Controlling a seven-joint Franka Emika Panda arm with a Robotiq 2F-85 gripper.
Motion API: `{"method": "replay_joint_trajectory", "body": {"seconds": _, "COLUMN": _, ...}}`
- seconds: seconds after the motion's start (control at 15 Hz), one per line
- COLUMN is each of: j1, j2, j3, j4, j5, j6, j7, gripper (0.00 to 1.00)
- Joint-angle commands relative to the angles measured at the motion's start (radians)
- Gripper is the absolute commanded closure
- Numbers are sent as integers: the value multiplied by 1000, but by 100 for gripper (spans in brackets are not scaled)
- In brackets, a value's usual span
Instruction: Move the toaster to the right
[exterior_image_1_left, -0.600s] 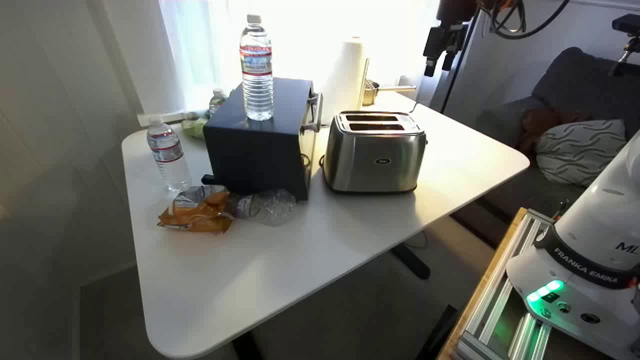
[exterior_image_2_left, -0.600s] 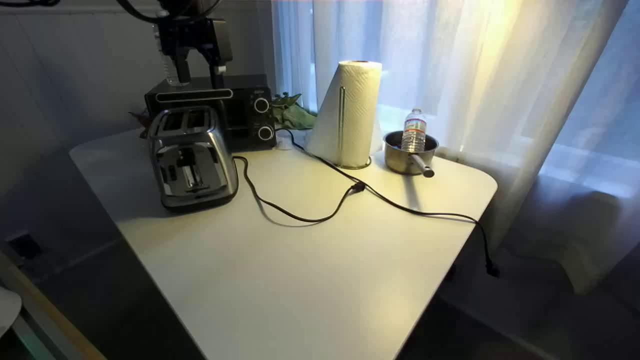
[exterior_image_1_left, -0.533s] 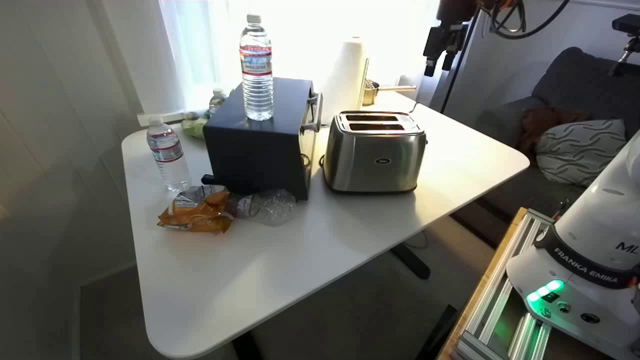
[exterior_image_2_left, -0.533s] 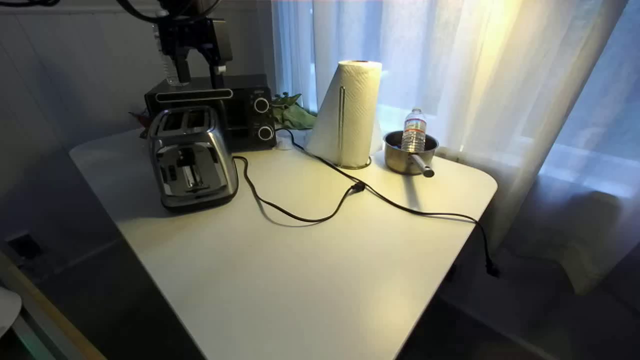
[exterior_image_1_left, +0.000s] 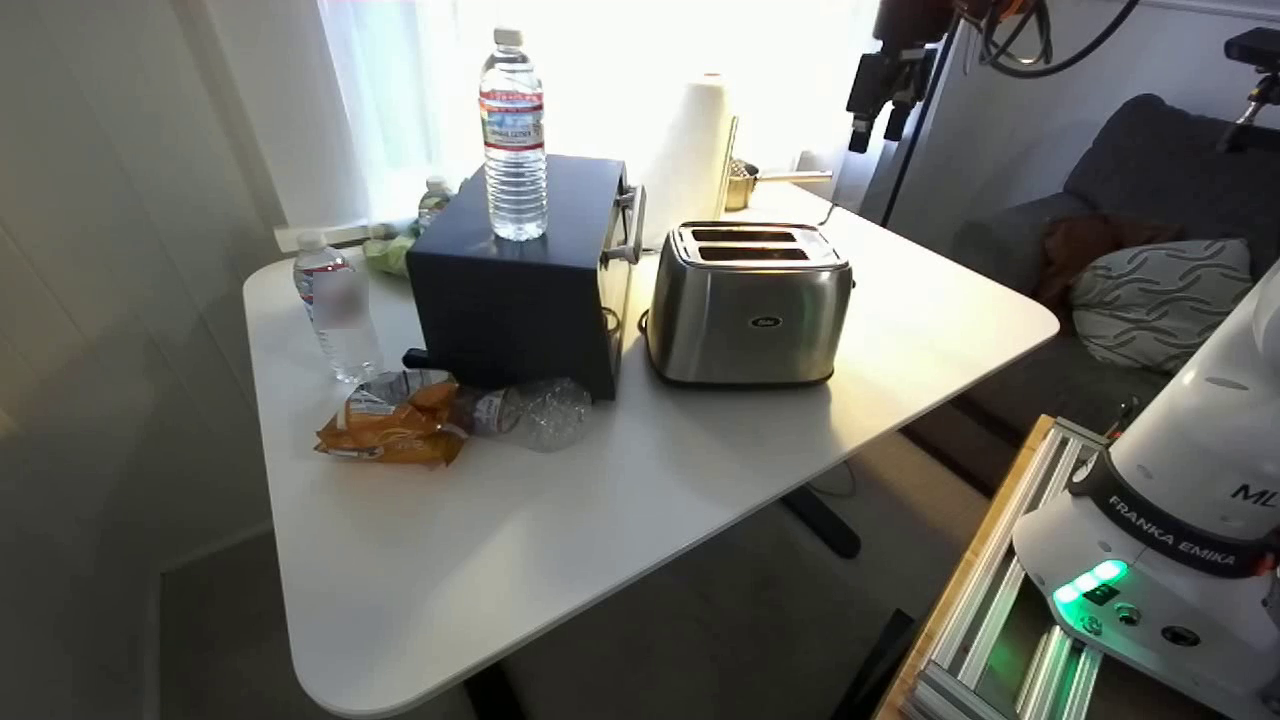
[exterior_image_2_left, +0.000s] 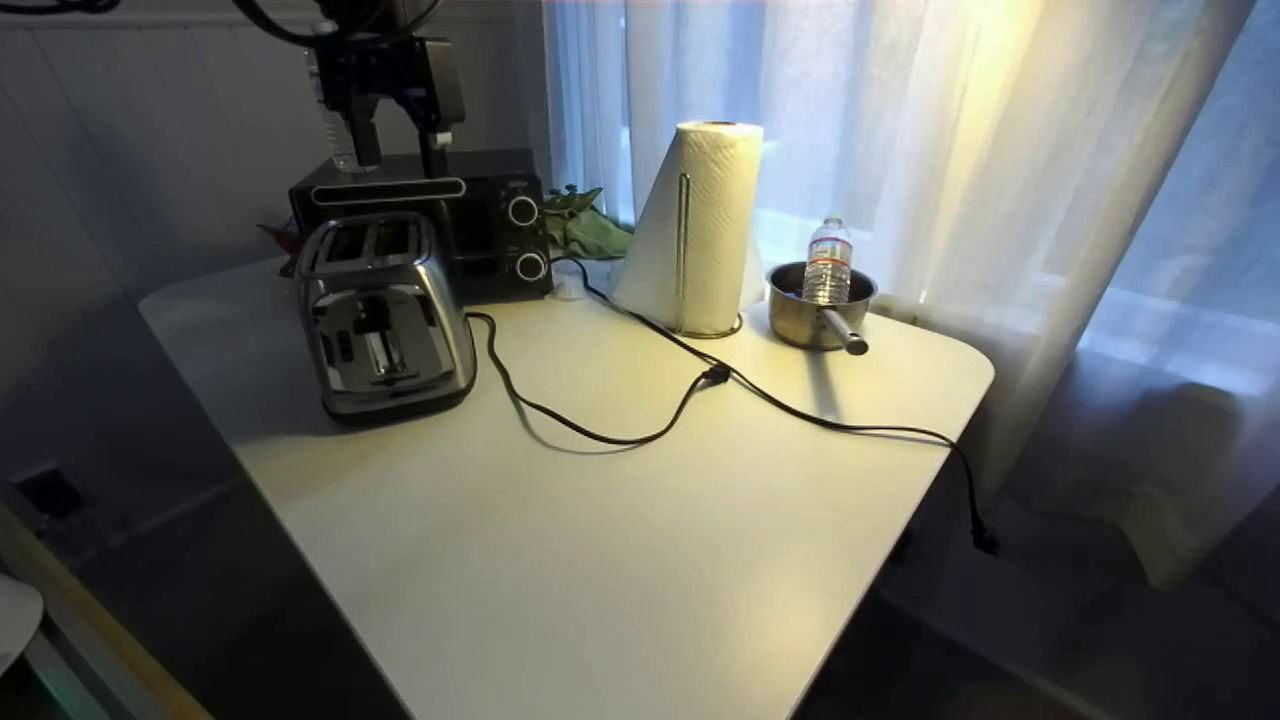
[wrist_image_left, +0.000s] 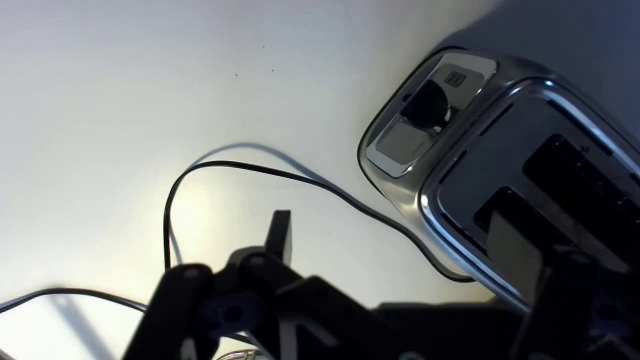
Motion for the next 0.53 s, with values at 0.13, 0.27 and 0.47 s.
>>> {"method": "replay_joint_trajectory", "body": {"seconds": 0.13, "j1": 19, "j2": 4, "j3": 41, "j4": -15, "j5": -49, "j6": 30, "j7": -39, "gripper": 0}}
{"method": "replay_joint_trajectory", "body": {"seconds": 0.27, "j1": 36, "j2": 13, "j3": 68, "j4": -19, "j5": -86, "j6": 54, "j7": -55, "gripper": 0}}
{"method": "replay_joint_trajectory", "body": {"seconds": 0.47, "j1": 62, "j2": 31, "j3": 106, "j4": -25, "j5": -150, "j6": 107, "j7": -64, "gripper": 0}}
